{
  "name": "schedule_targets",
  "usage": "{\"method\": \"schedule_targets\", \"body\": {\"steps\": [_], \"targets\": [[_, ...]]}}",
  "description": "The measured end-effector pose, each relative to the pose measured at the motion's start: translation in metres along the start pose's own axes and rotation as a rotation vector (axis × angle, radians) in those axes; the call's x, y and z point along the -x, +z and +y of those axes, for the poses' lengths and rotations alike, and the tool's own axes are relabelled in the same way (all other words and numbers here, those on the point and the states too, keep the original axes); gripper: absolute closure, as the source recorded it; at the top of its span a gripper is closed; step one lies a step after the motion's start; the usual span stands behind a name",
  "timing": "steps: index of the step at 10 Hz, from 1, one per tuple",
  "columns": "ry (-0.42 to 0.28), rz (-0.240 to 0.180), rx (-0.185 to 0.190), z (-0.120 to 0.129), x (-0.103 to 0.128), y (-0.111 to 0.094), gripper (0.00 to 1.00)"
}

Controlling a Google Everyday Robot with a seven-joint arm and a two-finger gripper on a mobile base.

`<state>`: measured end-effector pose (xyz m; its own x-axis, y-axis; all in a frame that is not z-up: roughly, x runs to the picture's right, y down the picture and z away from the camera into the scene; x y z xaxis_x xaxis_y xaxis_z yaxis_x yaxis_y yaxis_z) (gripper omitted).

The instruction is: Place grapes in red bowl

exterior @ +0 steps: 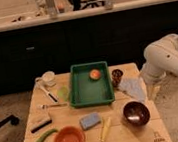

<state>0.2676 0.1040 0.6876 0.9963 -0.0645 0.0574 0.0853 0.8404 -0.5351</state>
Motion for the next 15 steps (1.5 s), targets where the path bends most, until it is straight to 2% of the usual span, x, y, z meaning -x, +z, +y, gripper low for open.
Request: {"method": "schedule_targets", "body": {"steps": [1, 2, 4, 6, 15], "targets": [[-0.069, -0.016, -0.003, -0.002, 0.007, 0.000, 0.20], [-0.175, -0.035, -0.005, -0.003, 0.018, -0.001, 0.20], [-0.302, -0.056, 0.003, -0.008, 0.034, 0.001, 0.20], [-0.398, -0.058, 0.023, -0.009, 0.047, 0.006, 0.20], [-0.408, -0.060, 0.021, -0.010, 0.050, 0.008, 0.20]]}}
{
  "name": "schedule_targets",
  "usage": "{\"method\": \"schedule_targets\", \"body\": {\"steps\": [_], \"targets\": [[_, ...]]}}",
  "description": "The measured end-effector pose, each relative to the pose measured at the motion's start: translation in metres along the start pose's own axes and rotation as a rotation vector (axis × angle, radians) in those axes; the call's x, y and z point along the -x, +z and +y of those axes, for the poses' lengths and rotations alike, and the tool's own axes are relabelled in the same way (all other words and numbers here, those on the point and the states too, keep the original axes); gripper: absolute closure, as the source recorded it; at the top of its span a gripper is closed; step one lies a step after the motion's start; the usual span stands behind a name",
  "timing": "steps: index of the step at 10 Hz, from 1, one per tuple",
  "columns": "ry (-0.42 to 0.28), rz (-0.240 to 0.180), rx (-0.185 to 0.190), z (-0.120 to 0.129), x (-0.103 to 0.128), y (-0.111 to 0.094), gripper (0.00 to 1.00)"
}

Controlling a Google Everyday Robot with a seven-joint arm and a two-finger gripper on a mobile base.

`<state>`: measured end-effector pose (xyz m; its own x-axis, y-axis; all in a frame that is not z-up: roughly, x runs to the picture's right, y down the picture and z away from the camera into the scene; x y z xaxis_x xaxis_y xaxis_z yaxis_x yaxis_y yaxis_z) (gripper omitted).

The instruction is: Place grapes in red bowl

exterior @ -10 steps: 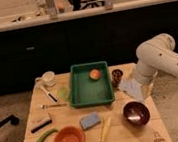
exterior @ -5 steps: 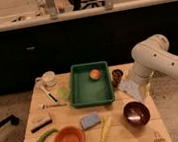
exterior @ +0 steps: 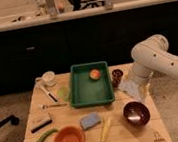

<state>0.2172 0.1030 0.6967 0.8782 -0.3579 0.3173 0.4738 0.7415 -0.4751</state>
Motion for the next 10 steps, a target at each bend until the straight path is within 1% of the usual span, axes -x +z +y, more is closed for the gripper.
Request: {"method": "schedule_targets", "body": {"steps": [1, 2, 4, 6, 7, 10], "targets": [[-0.025, 0.014, -0.022, -0.004, 0.001, -0.003, 0.20], [-0.066, 0.027, -0.040, -0.013, 0.001, -0.005, 0.20], [-0.124, 0.033, -0.067, -0.036, 0.002, -0.010, 0.20], [-0.157, 0.044, -0.074, -0.052, -0.002, -0.010, 0.20], [-0.187, 0.046, -0.073, -0.064, -0.003, -0.009, 0.20], [-0.272, 0.056, -0.056, -0.091, -0.011, 0.001, 0.20]]}}
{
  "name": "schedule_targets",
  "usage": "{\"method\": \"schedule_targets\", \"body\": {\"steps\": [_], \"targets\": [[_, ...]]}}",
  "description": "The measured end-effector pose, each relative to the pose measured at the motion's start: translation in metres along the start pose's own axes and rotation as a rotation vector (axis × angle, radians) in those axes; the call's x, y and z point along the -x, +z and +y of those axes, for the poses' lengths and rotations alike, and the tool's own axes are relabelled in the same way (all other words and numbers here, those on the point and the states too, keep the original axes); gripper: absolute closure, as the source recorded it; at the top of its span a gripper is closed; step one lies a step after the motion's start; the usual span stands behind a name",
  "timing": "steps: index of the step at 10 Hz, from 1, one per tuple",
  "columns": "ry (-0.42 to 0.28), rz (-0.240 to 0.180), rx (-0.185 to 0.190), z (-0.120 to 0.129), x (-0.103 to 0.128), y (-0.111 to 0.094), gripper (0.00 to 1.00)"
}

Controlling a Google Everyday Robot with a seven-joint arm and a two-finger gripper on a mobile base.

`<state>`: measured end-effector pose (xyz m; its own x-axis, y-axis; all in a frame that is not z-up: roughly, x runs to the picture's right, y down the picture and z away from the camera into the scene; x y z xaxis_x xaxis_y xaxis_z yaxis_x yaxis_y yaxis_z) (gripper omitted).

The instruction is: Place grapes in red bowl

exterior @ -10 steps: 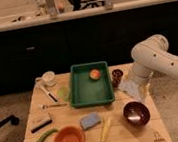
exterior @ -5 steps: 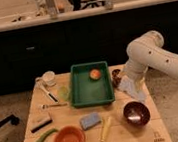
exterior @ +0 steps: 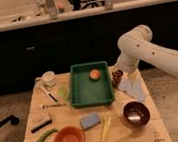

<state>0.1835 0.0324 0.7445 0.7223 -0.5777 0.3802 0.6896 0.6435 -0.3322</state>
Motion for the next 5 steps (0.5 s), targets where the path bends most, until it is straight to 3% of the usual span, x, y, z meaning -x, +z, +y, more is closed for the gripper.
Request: {"method": "schedule_targets", "body": {"steps": [5], "targets": [[-0.124, -0.014, 0.030, -0.036, -0.038, 0.021, 0.20]]}}
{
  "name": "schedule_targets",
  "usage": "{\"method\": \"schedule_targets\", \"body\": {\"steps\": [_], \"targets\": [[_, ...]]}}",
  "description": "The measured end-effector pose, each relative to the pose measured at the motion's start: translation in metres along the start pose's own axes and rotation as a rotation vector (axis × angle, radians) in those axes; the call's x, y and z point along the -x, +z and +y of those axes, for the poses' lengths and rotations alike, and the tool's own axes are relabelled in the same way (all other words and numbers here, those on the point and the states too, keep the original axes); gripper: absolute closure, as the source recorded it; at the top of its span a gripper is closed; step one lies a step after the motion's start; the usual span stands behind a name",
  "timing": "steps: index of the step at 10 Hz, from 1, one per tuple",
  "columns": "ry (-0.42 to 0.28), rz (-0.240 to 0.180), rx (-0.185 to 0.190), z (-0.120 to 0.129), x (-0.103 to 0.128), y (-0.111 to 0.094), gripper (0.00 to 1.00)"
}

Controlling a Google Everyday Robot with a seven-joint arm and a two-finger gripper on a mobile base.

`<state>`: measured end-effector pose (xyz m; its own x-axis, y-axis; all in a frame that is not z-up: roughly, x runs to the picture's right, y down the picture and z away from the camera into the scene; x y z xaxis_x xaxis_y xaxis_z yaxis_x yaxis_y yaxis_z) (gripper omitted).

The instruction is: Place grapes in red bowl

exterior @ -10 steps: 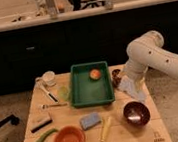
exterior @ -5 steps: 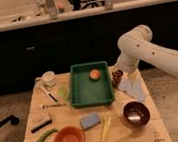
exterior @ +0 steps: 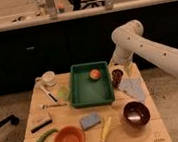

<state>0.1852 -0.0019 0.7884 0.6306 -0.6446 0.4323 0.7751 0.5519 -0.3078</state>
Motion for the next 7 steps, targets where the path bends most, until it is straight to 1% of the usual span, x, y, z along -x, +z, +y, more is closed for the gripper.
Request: {"method": "schedule_targets", "body": {"steps": [2, 3, 4, 7], "targets": [[-0.013, -0.025, 0.018, -0.006, -0.009, 0.010, 0.20], [-0.022, -0.039, 0.037, -0.009, -0.011, 0.022, 0.20], [-0.030, -0.047, 0.048, -0.011, -0.011, 0.028, 0.20], [-0.046, -0.074, 0.083, -0.010, -0.015, 0.039, 0.20]]}}
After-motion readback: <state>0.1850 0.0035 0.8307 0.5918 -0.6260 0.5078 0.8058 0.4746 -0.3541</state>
